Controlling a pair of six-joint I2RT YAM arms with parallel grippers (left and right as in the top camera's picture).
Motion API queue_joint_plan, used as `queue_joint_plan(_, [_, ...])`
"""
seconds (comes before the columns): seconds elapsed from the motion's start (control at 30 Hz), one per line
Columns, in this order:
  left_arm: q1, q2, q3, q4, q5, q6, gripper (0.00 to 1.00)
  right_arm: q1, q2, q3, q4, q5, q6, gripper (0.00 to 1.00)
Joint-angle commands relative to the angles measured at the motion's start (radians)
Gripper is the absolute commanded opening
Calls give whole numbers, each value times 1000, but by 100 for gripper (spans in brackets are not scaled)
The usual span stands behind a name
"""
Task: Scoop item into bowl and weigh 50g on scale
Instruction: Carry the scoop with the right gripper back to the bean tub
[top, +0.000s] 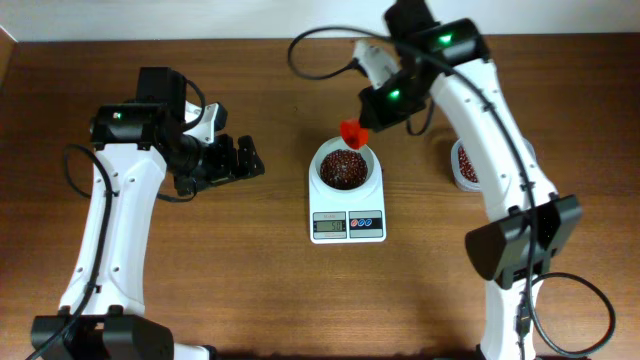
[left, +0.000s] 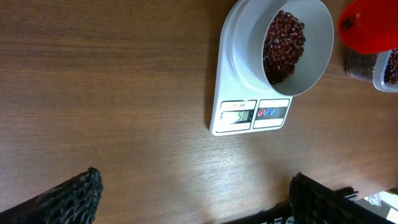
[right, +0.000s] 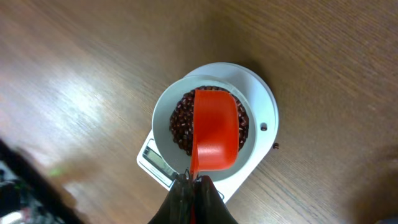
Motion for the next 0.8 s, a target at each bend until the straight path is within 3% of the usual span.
queue_joint_plan(0.0, [-2,7,-4,2,7,-2,99,-121,-15,18,-29,-192,13,4])
queue_joint_plan(0.2, [-2,7,-4,2,7,-1,99,-449,-15,18,-166,-196,12,4])
queue_joint_plan(0.33, [-2,7,-4,2,7,-1,99,-592,-15,18,-235,-51,13,4])
queue_joint_plan(0.43, [-2,7,-4,2,7,-1,99,-620,-15,-2,-229,98,63,4])
queue_joint_plan(0.77, [-2,7,-4,2,7,-1,99,-568,-15,-354,68,109,65,4])
